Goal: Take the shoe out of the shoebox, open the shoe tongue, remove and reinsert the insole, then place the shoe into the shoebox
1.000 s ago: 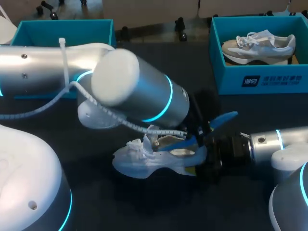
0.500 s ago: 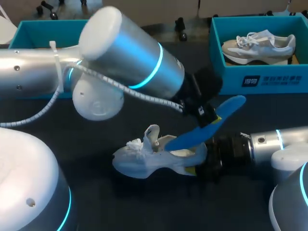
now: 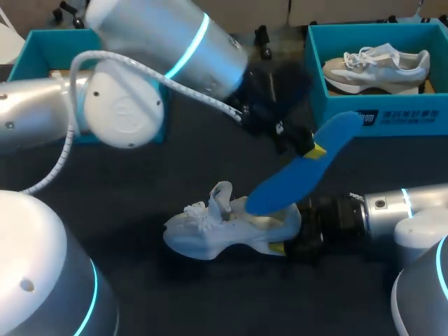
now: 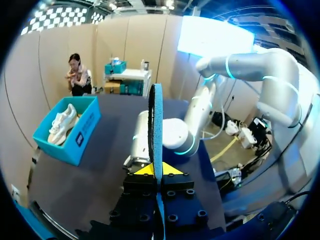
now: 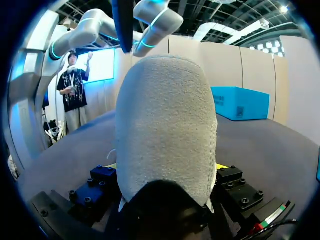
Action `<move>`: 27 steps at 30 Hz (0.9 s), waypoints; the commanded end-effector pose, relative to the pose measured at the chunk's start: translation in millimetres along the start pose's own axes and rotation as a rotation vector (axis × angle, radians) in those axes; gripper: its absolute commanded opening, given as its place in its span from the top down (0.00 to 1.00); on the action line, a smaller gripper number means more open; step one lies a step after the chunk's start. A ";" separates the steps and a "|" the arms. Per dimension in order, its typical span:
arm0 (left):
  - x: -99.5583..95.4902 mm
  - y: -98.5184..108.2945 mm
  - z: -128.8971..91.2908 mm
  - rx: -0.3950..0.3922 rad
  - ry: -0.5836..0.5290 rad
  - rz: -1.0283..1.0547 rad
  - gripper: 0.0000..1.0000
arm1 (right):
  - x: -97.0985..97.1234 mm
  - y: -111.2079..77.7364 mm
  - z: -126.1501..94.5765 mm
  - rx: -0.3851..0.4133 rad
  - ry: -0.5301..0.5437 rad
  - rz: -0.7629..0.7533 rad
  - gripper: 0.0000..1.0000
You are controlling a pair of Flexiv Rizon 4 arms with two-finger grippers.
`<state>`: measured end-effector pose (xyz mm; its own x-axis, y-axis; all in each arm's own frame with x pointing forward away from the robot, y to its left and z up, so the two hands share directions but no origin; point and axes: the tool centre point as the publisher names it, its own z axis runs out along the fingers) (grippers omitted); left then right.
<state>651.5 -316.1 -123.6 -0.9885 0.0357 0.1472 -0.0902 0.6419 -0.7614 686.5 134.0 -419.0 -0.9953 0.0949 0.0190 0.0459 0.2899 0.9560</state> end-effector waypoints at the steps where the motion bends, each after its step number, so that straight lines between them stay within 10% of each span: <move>1: 14.7 0.0 -37.0 0.075 -0.003 0.032 1.00 | 0.9 2.1 0.8 0.007 0.000 0.001 1.00; 22: 20.5 -8.9 -50.2 0.115 0.005 0.065 1.00 | 0.9 2.1 0.8 0.007 0.000 0.001 1.00; 27: 42.7 -27.5 -82.7 0.225 0.010 0.069 1.00 | 0.9 2.1 0.8 0.007 0.000 0.001 1.00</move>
<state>632.2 -289.6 -52.7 -0.9913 0.0915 0.0951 -0.0402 0.4774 -0.8778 686.5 134.1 -419.0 -0.9953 0.0948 0.0190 0.0458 0.2898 0.9560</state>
